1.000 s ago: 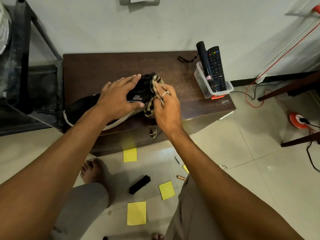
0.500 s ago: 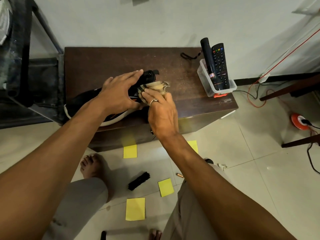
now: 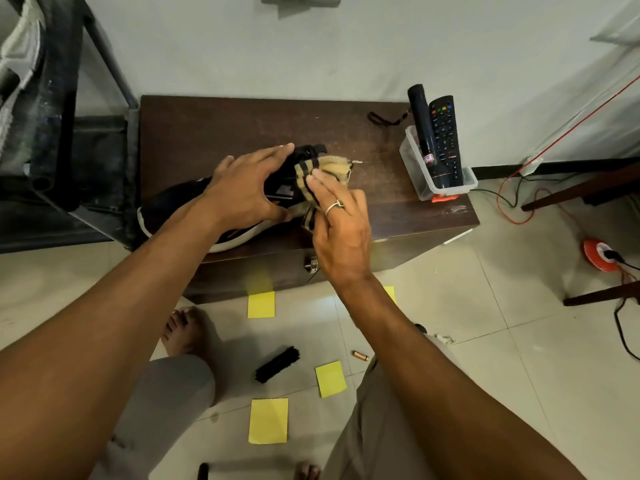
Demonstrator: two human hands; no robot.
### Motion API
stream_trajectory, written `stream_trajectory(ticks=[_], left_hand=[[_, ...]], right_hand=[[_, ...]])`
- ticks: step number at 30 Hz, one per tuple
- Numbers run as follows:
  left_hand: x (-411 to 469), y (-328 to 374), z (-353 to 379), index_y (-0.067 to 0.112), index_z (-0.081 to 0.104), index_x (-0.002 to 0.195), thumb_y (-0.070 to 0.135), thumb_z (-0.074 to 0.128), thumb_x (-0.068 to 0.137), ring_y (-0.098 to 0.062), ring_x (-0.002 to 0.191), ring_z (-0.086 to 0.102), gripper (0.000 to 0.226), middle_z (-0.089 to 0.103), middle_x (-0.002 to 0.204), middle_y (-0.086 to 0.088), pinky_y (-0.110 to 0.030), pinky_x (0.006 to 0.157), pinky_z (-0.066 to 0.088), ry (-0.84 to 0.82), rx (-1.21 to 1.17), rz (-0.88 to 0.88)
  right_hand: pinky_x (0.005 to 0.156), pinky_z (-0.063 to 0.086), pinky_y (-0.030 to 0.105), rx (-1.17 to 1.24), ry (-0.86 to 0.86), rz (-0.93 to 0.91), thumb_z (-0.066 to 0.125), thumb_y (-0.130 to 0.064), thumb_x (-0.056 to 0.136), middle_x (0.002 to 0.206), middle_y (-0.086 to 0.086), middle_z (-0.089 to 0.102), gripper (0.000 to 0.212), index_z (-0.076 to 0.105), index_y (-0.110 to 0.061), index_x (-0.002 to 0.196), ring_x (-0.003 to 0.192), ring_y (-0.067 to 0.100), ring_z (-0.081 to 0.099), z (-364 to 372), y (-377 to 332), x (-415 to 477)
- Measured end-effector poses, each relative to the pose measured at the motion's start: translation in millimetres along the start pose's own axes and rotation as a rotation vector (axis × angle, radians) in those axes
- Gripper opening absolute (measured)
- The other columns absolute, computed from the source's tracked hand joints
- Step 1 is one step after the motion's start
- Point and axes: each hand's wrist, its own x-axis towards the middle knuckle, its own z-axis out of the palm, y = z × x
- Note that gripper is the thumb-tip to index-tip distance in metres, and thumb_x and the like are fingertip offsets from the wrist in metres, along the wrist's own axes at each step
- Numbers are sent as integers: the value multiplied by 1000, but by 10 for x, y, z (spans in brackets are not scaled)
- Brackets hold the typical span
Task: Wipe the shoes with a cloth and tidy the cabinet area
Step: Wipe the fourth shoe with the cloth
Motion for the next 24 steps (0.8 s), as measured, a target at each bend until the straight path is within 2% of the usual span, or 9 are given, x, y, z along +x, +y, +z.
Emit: stream_trajectory(ticks=[2, 6, 8, 10, 12, 14, 16, 18, 24], left_hand=[[-3, 1, 16, 38, 11, 161, 47, 83, 75, -20, 152, 21, 112, 21, 167, 10, -56, 123, 8, 12, 12, 10], [22, 8, 1, 37, 12, 161, 46, 82, 76, -20, 151, 24, 111, 23, 166, 9, -56, 123, 11, 18, 20, 21], [15, 0, -6, 37, 12, 161, 46, 82, 76, -20, 151, 24, 111, 23, 166, 10, -56, 123, 12, 10, 23, 8], [18, -13, 6, 37, 12, 161, 48, 83, 75, -20, 151, 24, 112, 23, 166, 10, -57, 122, 13, 10, 21, 15], [18, -22, 11, 37, 12, 161, 50, 82, 76, -19, 151, 24, 111, 23, 166, 11, -57, 122, 13, 19, 11, 25], [17, -24, 16, 37, 12, 161, 51, 81, 75, -19, 151, 23, 111, 22, 166, 11, -57, 122, 12, 19, 18, 21], [16, -14, 20, 37, 12, 161, 50, 82, 76, -20, 151, 23, 111, 22, 166, 10, -56, 123, 12, 20, 22, 19], [11, -5, 20, 36, 12, 161, 48, 82, 76, -20, 151, 24, 111, 22, 166, 9, -56, 123, 11, 26, 29, 21], [26, 13, 3, 36, 12, 161, 49, 83, 76, -21, 151, 24, 112, 23, 166, 8, -56, 122, 13, 17, 35, 11]], right_hand=[[87, 54, 30, -44, -121, 50, 59, 11, 88, 141, -1, 62, 53, 67, -15, 134, 103, 23, 55, 67, -16, -18], [94, 47, 23, -28, -212, 142, 59, 4, 89, 133, -2, 66, 44, 71, -15, 127, 107, 20, 55, 52, -22, -92], [98, 51, 33, -19, -286, 216, 55, -4, 91, 121, 0, 69, 36, 75, -15, 119, 108, 20, 57, 16, -21, -154], [94, 52, 37, 28, -218, 208, 52, -5, 90, 118, 2, 70, 36, 75, -13, 115, 107, 20, 57, -30, -31, -177], [88, 51, 29, 89, -5, 144, 52, 1, 90, 122, 4, 69, 39, 73, -9, 120, 102, 21, 55, -28, -28, -93], [93, 48, 22, 118, 84, 152, 53, 7, 92, 136, 4, 63, 47, 66, -9, 134, 107, 19, 52, 15, -10, 28], [103, 45, 21, 126, -21, 208, 55, 9, 93, 146, 1, 56, 55, 58, -12, 144, 116, 15, 49, 91, -24, -7], [107, 40, 16, 106, -105, 224, 57, 10, 91, 148, 0, 56, 58, 58, -14, 144, 120, 13, 48, 160, -17, -91], [98, 50, 29, 38, -166, 200, 59, 1, 90, 130, -3, 68, 41, 73, -15, 125, 109, 16, 54, 6, 22, -82]])
